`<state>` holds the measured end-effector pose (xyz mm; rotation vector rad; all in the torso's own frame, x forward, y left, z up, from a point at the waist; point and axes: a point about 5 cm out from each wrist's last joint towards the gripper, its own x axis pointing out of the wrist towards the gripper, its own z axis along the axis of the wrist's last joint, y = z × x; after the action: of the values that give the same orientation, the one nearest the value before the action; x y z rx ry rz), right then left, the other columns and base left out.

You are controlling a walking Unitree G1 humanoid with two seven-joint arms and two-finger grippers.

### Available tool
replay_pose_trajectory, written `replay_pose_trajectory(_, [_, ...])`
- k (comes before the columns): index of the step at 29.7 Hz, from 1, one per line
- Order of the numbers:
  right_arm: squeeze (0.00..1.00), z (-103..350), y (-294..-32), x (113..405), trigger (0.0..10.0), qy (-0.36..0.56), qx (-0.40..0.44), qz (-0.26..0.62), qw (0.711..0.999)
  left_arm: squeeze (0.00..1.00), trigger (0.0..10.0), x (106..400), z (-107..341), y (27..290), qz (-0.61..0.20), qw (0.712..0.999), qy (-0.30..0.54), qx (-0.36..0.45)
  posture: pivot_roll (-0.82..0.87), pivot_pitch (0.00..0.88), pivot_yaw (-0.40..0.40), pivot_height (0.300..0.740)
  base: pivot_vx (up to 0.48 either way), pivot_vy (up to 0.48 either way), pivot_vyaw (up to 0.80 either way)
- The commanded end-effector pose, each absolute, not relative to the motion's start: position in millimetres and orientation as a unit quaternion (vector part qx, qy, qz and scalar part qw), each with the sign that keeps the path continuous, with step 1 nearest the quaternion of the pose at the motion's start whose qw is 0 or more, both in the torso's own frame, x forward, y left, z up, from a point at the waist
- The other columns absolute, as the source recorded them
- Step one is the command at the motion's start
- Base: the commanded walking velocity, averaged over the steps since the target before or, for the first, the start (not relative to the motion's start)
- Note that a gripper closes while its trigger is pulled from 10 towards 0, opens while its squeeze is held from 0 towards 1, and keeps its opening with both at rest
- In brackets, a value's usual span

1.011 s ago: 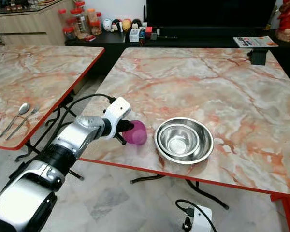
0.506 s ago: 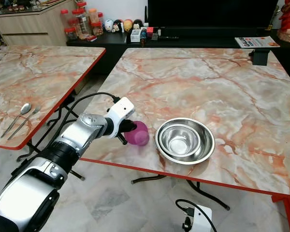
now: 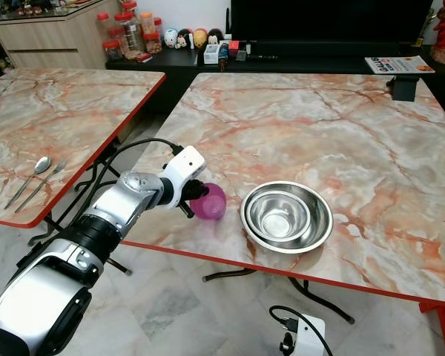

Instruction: Setting the table

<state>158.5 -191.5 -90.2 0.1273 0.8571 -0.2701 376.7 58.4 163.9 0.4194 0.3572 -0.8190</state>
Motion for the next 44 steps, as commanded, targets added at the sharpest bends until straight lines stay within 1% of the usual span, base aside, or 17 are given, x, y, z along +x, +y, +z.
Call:
replay_pose_trajectory(1, [0.00, -90, -188, 160, 10.0, 0.414, 0.067, -0.131, 0.898, 1.00, 10.0, 381, 173, 62, -0.385, 0.886, 0.159, 0.205, 0.00, 0.000, 0.097, 0.740, 0.000, 0.000, 0.00])
replay_pose_trajectory(2, [0.00, -90, -188, 160, 10.0, 0.413, 0.067, -0.130, 0.899, 0.00, 10.0, 382, 174, 61, -0.386, 0.887, 0.158, 0.201, 0.00, 0.000, 0.096, 0.740, 0.000, 0.000, 0.00])
replay_pose_trajectory(16, [0.00, -90, -189, 159, 10.0, 0.415, 0.067, -0.131, 0.898, 0.00, 10.0, 384, 175, 64, -0.383, 0.890, 0.152, 0.194, 0.00, 0.000, 0.093, 0.740, 0.000, 0.000, 0.00])
replay_pose_trajectory(25, [0.00, -90, -190, 160, 10.0, 0.414, 0.066, -0.132, 0.898, 0.00, 10.0, 390, 189, 70, -0.352, 0.915, 0.112, 0.162, -0.01, 0.000, 0.091, 0.740, 0.000, 0.000, 0.00])
replay_pose_trajectory(30, [0.00, -90, -190, 161, 10.0, 0.413, 0.066, -0.132, 0.899, 0.00, 10.0, 392, 192, 74, -0.347, 0.917, 0.109, 0.162, 0.00, 0.000, 0.088, 0.740, 0.000, 0.000, 0.00])
replay_pose_trajectory(32, [0.00, -90, -190, 160, 10.0, 0.413, 0.067, -0.131, 0.899, 0.00, 10.0, 393, 196, 79, -0.339, 0.923, 0.101, 0.153, 0.00, 0.000, 0.087, 0.740, 0.000, 0.000, 0.00])
replay_pose_trajectory(33, [0.00, -90, -190, 160, 10.0, 0.413, 0.067, -0.132, 0.899, 0.00, 10.0, 395, 200, 83, -0.331, 0.928, 0.090, 0.145, 0.00, 0.000, 0.087, 0.740, 0.000, 0.000, 0.00])
replay_pose_trajectory(34, [0.00, -90, -190, 160, 10.0, 0.413, 0.067, -0.132, 0.899, 0.00, 10.0, 397, 207, 92, -0.308, 0.941, 0.065, 0.124, 0.00, 0.000, 0.087, 0.740, 0.000, 0.000, 0.00])
replay_pose_trajectory(36, [0.00, -90, -190, 160, 10.0, 0.412, 0.067, -0.133, 0.899, 0.00, 10.0, 399, 215, 105, -0.273, 0.957, 0.032, 0.093, -0.01, 0.000, 0.088, 0.740, 0.000, 0.000, 0.00])
replay_pose_trajectory(37, [0.00, -90, -190, 160, 10.0, 0.411, 0.067, -0.134, 0.899, 0.00, 10.0, 400, 218, 115, -0.245, 0.967, 0.013, 0.073, -0.01, 0.000, 0.088, 0.740, 0.000, 0.000, 0.00])
replay_pose_trajectory(38, [0.00, -90, -191, 160, 10.0, 0.411, 0.068, -0.135, 0.899, 0.00, 10.0, 399, 220, 133, -0.201, 0.979, -0.011, 0.042, 0.00, 0.000, 0.086, 0.740, 0.000, 0.000, 0.00])
replay_pose_trajectory(39, [0.00, -90, -191, 160, 10.0, 0.411, 0.068, -0.135, 0.899, 0.00, 10.0, 399, 220, 133, -0.201, 0.979, -0.011, 0.042, 0.00, 0.000, 0.086, 0.740, 0.000, 0.000, 0.00])
replay_pose_trajectory(40, [0.00, -90, -191, 159, 10.0, 0.411, 0.068, -0.135, 0.899, 0.00, 10.0, 398, 219, 140, -0.186, 0.982, -0.019, 0.029, 0.00, 0.000, 0.086, 0.740, 0.000, 0.000, 0.00])
replay_pose_trajectory(42, [0.00, -90, -191, 159, 10.0, 0.412, 0.067, -0.133, 0.899, 0.00, 10.0, 393, 212, 164, -0.131, 0.991, -0.028, 0.020, 0.00, 0.000, 0.080, 0.740, 0.000, 0.000, 0.00])
replay_pose_trajectory(44, [0.00, -90, -190, 159, 10.0, 0.414, 0.064, -0.129, 0.899, 0.00, 10.0, 382, 196, 197, -0.051, 0.998, -0.027, 0.023, 0.02, 0.000, 0.072, 0.740, 0.000, 0.000, 0.00])
